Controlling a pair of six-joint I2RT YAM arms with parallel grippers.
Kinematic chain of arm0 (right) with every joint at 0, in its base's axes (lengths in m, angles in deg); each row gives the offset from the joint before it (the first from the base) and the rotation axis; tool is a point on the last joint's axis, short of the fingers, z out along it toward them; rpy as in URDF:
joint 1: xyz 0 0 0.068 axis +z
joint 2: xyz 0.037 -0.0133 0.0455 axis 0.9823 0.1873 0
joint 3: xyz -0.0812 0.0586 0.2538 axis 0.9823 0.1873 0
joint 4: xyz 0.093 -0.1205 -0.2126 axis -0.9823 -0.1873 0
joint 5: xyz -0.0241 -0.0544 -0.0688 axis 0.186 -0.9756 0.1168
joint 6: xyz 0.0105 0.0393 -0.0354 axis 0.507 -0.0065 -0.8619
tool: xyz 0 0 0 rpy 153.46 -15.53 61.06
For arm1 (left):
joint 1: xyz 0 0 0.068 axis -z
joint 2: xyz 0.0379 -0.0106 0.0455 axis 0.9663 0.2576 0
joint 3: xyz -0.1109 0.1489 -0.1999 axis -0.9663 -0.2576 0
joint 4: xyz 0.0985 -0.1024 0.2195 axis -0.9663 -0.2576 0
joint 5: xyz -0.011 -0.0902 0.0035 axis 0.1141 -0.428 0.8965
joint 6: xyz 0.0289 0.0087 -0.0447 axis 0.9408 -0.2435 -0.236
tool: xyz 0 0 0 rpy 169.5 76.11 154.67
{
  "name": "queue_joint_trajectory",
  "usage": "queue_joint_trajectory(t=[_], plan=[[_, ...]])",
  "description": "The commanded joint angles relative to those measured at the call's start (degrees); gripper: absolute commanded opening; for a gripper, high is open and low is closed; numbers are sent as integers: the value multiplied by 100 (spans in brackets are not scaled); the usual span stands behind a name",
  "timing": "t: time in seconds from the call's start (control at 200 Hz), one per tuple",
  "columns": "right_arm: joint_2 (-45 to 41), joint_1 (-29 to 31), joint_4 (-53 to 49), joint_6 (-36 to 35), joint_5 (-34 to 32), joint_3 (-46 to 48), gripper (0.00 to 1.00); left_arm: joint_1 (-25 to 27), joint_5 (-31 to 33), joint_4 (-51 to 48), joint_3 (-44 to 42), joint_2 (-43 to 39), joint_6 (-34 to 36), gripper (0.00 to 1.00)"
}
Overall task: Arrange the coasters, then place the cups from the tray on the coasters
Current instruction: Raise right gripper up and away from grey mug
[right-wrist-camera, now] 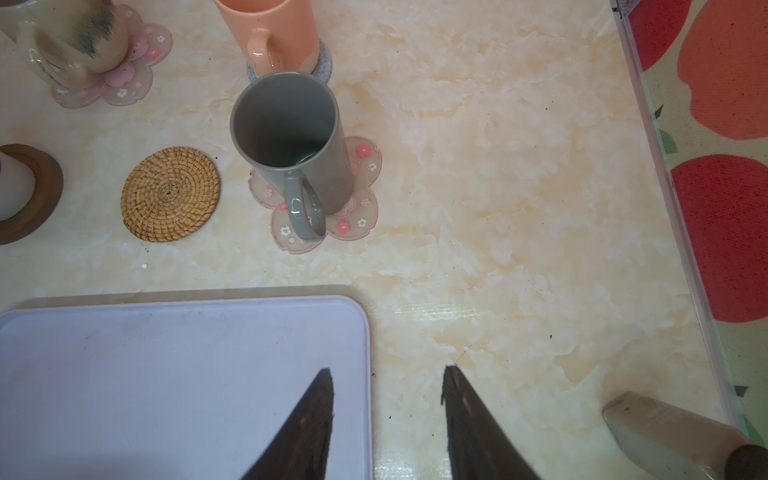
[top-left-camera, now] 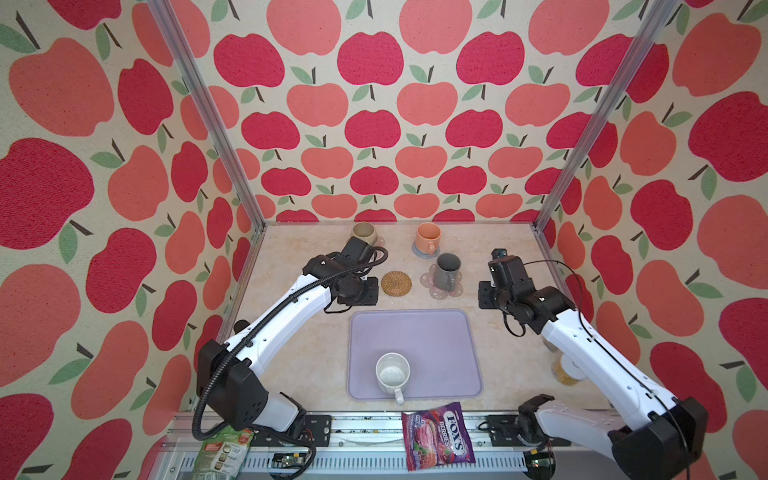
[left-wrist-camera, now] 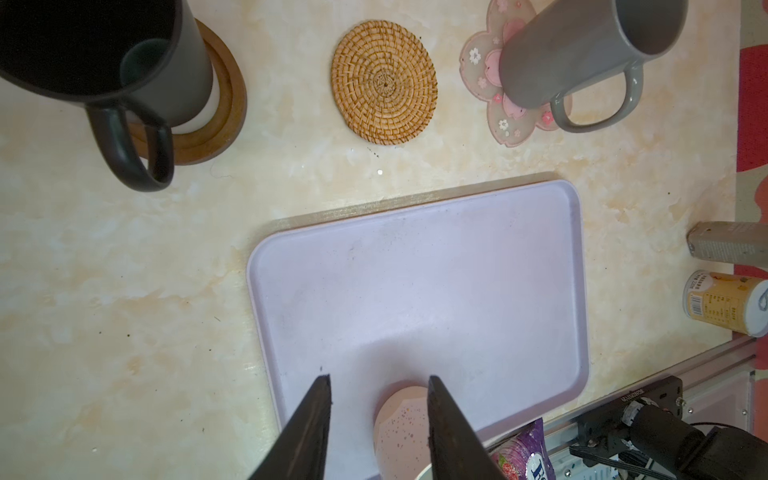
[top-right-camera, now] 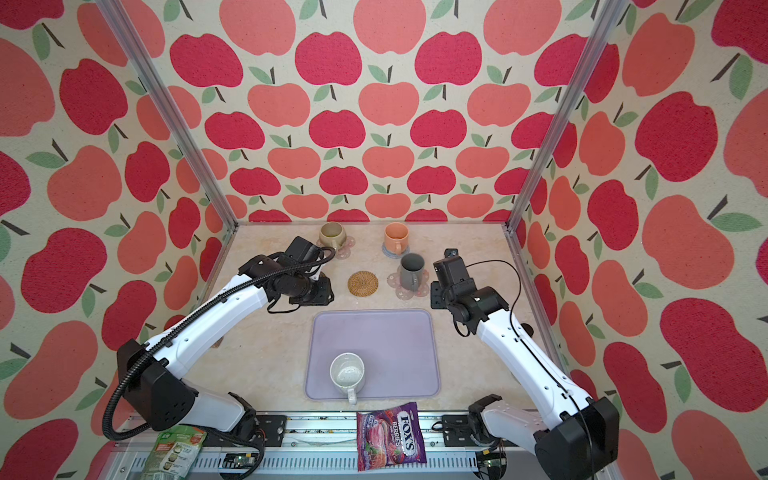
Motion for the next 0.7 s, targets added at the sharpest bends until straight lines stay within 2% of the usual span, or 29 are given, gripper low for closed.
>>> queue_joint_trajectory(t=[0.0,0.37,0.695], plan=[[-222,92,-220,210,80,190,46,171,371,-161,-231,-322,-378,41],[-593,795,-248,841,860,811,45,432,729,-626,-1126,-1093,-1011,41],[-328,1604,90,1348,1276,1155,44,464,260,-658,-1932,-1253,-1256,36]])
